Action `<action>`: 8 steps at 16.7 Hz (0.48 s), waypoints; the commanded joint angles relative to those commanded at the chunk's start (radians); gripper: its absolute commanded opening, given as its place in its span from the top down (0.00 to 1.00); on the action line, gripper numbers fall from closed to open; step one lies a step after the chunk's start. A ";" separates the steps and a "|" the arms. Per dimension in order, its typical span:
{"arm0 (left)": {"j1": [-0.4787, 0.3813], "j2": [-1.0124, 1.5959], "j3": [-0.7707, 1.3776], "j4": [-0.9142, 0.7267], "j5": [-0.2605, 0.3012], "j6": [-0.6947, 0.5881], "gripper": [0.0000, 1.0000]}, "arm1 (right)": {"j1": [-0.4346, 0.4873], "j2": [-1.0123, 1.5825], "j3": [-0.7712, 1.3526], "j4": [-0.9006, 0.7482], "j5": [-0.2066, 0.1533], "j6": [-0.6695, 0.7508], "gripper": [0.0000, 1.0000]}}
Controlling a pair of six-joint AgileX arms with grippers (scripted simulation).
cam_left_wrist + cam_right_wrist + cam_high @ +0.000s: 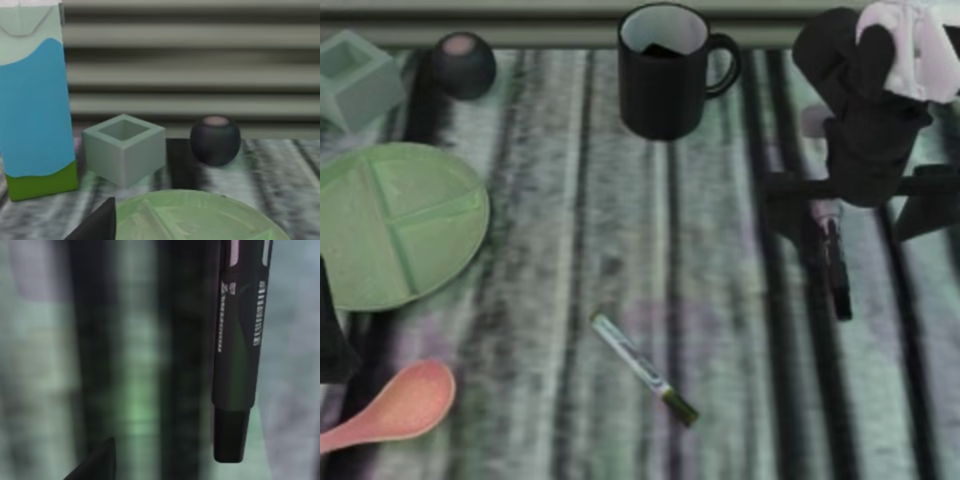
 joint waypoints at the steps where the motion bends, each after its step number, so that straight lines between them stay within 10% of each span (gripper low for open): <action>1: 0.000 0.000 0.000 0.000 0.000 0.000 0.00 | 0.000 0.000 0.000 0.000 0.000 0.000 0.00; 8: 0.000 0.000 0.000 0.000 0.000 0.000 0.00 | -0.008 0.037 -0.040 0.075 0.000 -0.008 0.00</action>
